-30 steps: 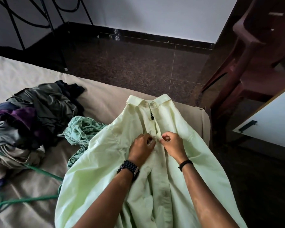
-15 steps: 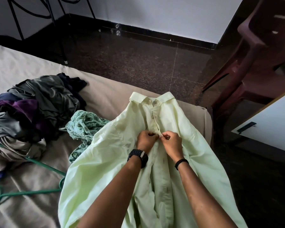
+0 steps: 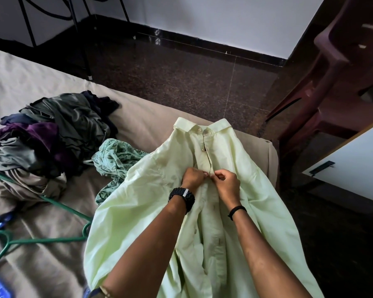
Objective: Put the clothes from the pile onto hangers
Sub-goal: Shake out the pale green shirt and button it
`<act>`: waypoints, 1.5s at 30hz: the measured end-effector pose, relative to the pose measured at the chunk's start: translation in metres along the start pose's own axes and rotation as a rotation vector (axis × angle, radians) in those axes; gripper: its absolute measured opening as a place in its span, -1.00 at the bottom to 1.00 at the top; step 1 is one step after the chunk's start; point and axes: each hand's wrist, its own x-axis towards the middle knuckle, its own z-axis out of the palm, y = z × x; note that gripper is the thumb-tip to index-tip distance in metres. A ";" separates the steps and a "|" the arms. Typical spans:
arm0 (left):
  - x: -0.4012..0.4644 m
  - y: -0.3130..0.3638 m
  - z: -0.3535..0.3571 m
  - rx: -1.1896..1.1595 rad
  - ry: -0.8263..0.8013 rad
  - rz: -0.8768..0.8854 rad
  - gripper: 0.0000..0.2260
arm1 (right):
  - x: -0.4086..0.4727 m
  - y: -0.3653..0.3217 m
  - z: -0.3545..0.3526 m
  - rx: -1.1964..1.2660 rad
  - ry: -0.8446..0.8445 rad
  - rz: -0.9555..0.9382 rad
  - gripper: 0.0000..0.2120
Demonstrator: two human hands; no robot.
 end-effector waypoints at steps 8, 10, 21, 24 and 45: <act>-0.001 -0.009 0.004 -0.071 0.044 0.001 -0.75 | -0.006 -0.003 0.000 0.006 0.009 -0.034 -0.86; -0.002 -0.009 0.005 -0.095 0.067 -0.021 -0.81 | -0.008 -0.004 0.000 -0.013 0.006 -0.073 -0.87; -0.012 -0.007 0.003 -0.313 0.063 -0.002 -0.83 | -0.012 -0.006 -0.005 0.050 -0.078 -0.077 -0.90; -0.017 -0.013 0.003 -0.368 0.047 0.026 -0.82 | -0.010 -0.005 -0.005 0.078 -0.087 -0.027 -0.81; -0.050 -0.013 -0.003 0.410 0.311 0.499 -0.90 | -0.025 -0.010 -0.017 0.069 -0.155 0.138 -0.88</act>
